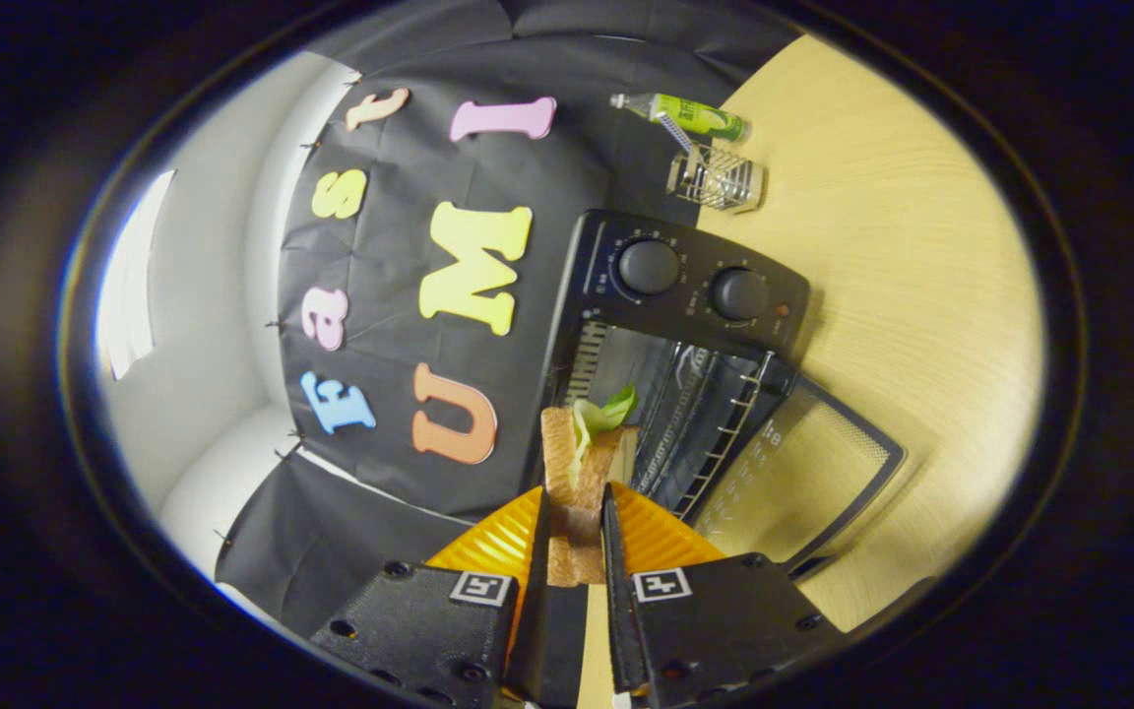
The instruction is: Open the toaster oven, put the food inside, and close the toaster oven door.
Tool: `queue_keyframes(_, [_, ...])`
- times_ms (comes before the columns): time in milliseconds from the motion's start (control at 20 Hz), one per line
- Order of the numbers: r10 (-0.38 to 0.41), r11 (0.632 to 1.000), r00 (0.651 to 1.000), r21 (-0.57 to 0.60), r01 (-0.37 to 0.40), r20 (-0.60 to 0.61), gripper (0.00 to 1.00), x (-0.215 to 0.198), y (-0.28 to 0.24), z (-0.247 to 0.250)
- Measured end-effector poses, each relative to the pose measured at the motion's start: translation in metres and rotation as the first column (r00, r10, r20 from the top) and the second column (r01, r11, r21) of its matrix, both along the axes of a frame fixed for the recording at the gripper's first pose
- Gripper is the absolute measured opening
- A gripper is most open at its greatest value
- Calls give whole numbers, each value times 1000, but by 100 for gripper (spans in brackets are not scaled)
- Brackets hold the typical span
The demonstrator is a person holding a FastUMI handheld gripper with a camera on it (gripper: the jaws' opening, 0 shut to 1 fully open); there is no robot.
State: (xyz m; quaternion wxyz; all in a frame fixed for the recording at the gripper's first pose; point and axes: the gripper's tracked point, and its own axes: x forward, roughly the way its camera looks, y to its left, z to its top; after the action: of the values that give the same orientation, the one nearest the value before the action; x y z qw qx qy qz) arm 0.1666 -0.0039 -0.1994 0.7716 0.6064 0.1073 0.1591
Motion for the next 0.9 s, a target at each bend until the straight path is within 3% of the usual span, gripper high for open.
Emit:
queue_keyframes(200, [-75, 997, 996, -13, 74, -40, 32, 38, 3, -14])
queue_keyframes(550, [-111, 985, 989, -144, 96, -99, 33, 97, 17, -30])
queue_keyframes(900, [-70, 972, 984, -233, 31, -162, 34, 108, 40, -41])
